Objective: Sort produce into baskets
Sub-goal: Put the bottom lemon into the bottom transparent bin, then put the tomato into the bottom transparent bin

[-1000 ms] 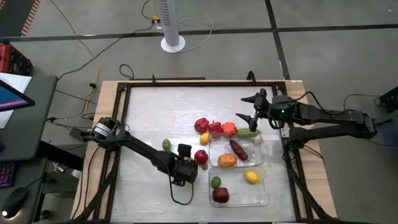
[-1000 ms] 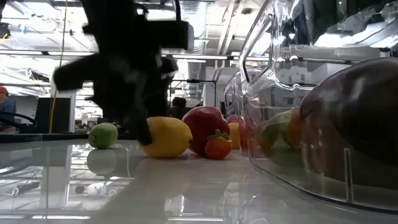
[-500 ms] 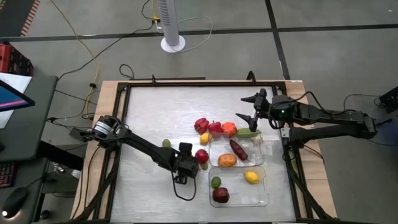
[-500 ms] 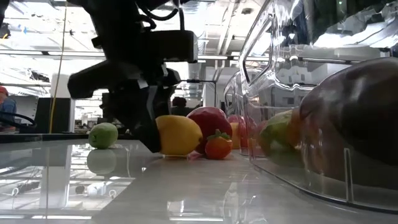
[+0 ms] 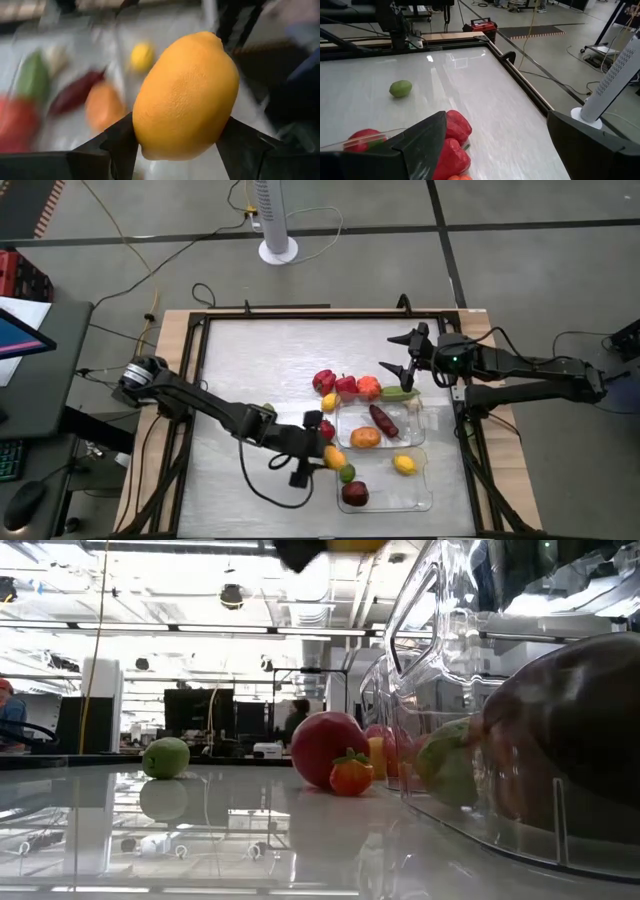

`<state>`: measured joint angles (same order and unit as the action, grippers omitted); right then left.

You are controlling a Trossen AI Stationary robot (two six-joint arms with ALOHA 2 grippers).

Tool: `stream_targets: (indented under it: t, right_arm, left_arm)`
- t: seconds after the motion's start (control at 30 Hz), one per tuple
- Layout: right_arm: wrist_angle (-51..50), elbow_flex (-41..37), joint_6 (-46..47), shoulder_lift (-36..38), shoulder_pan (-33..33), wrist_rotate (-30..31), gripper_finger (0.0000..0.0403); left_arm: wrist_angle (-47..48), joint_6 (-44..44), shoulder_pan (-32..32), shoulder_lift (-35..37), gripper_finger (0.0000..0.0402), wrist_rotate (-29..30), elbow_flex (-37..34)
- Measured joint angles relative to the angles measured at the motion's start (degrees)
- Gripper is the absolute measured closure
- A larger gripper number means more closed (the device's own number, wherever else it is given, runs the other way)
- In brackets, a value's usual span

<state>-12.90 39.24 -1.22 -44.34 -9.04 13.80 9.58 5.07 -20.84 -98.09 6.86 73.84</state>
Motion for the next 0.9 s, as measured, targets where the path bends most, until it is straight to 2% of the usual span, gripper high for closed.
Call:
stream_targets:
  t: [0.17,0.3,0.47,0.57,0.73,0.9]
  right_arm:
    - [-0.06,0.00,0.12,0.00,0.02,0.00,0.0033]
    - [-0.10,0.00,-0.10,0.00,0.02,0.00,0.0033]
    - [-0.18,0.00,-0.10,0.00,0.00,0.00,0.0033]
    - [-0.23,0.00,-0.10,0.00,0.02,0.00,0.0033]
    - [-0.39,0.00,0.12,0.00,0.02,0.00,0.0033]
    - [-0.40,0.00,-0.08,0.00,0.02,0.00,0.0033]
  left_arm:
    - [-12.38,-1.55,0.67,-5.80,0.0180,-3.76,-0.04]
    - [-11.93,-1.39,1.29,-7.58,0.0147,-5.27,1.90]
    - [-4.78,-1.13,1.51,-7.67,0.0086,-3.72,5.31]
    - [3.23,-2.02,1.50,-7.67,0.0068,-0.99,8.44]
    - [22.27,-2.00,0.67,-7.33,0.0076,6.82,10.76]
    - [25.66,1.19,0.33,-7.29,0.0106,10.04,6.42]
